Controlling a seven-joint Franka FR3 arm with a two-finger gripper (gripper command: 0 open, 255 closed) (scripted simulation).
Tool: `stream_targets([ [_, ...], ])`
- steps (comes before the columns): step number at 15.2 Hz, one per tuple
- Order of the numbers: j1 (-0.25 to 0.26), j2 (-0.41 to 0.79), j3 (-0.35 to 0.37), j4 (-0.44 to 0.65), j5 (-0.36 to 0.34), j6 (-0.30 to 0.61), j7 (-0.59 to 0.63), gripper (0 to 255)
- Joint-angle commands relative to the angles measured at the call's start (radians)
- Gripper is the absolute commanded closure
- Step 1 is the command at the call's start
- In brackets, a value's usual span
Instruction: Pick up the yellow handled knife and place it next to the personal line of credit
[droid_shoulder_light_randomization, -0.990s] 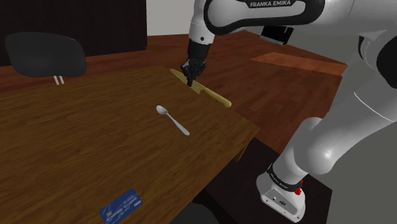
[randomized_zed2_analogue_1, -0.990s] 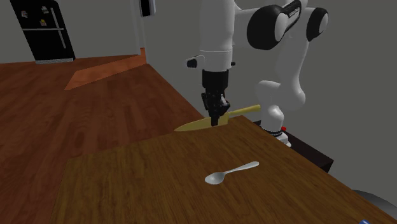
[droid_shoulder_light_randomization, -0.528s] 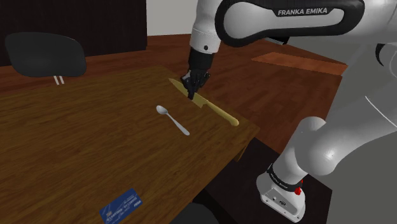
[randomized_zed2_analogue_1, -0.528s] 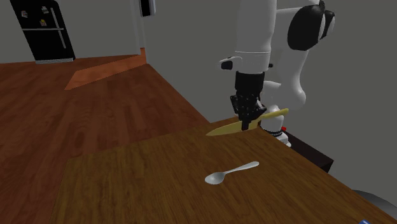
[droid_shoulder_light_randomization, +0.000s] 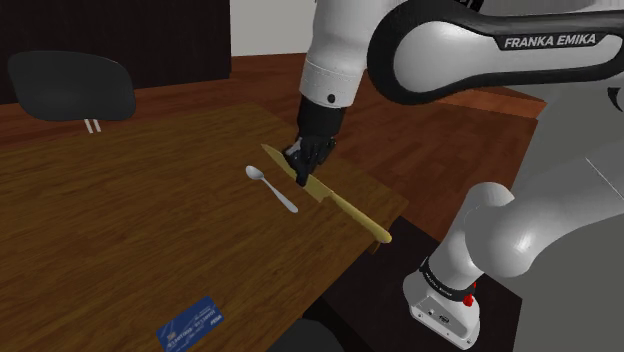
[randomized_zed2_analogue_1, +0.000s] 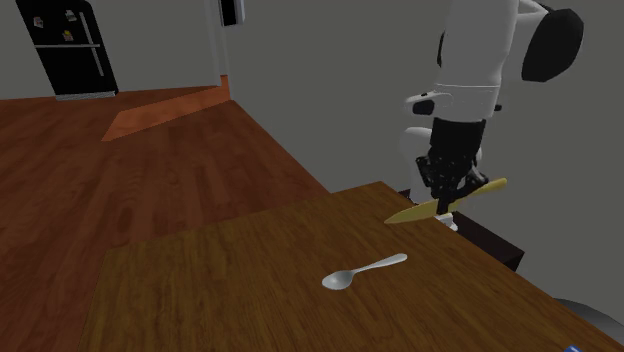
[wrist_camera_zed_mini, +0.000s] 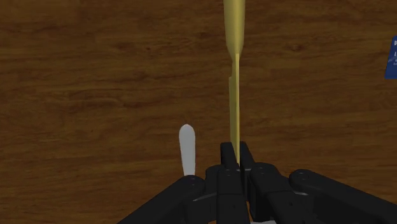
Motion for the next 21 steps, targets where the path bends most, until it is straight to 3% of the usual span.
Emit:
stream_targets([
  [1, 0.021, -0.028, 0.03, -0.015, 0.019, -0.007, 0.043, 255],
  [5, 0.056, -0.048, 0.093, -0.017, 0.05, -0.012, 0.127, 255],
  [21, 0.065, -0.01, 0.135, -0.201, 0.074, 0.211, 0.118, 255],
])
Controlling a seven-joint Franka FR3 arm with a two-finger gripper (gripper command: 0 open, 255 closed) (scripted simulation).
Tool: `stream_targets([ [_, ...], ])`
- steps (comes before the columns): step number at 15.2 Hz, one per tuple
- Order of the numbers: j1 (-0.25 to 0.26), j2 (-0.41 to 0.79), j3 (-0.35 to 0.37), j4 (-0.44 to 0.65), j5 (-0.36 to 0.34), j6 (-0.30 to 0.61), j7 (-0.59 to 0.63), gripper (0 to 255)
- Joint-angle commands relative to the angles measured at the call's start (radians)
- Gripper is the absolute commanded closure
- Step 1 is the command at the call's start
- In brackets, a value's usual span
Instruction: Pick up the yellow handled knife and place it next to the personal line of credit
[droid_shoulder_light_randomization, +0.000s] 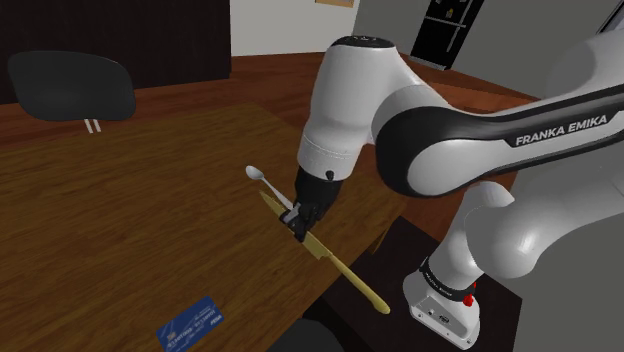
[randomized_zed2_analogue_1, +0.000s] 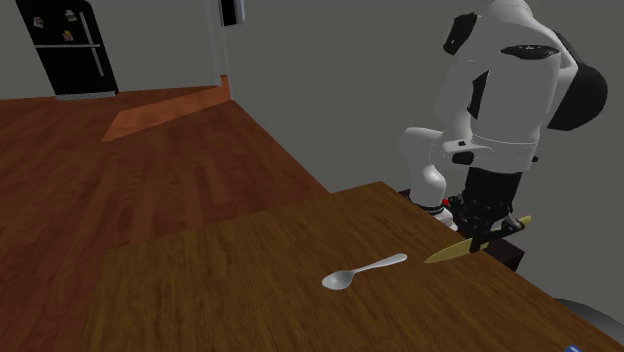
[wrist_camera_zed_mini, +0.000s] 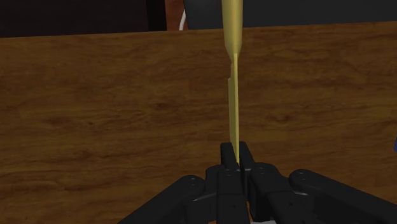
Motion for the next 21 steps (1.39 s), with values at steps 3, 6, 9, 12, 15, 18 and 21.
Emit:
stream_targets([
  [3, 0.0, 0.021, 0.012, -0.039, 0.004, 0.06, -0.001, 255],
  [6, 0.0, 0.03, 0.018, -0.054, 0.006, 0.083, -0.001, 255],
  [9, 0.0, 0.03, 0.018, -0.054, 0.006, 0.083, -0.001, 255],
  [12, 0.0, 0.03, 0.018, -0.054, 0.006, 0.083, -0.001, 255],
  [15, 0.0, 0.03, 0.018, -0.054, 0.006, 0.083, -0.001, 0],
  [18, 0.0, 0.03, 0.018, -0.054, 0.006, 0.083, -0.001, 0],
  [21, 0.0, -0.016, -0.01, 0.013, -0.001, -0.029, -0.004, 0],
])
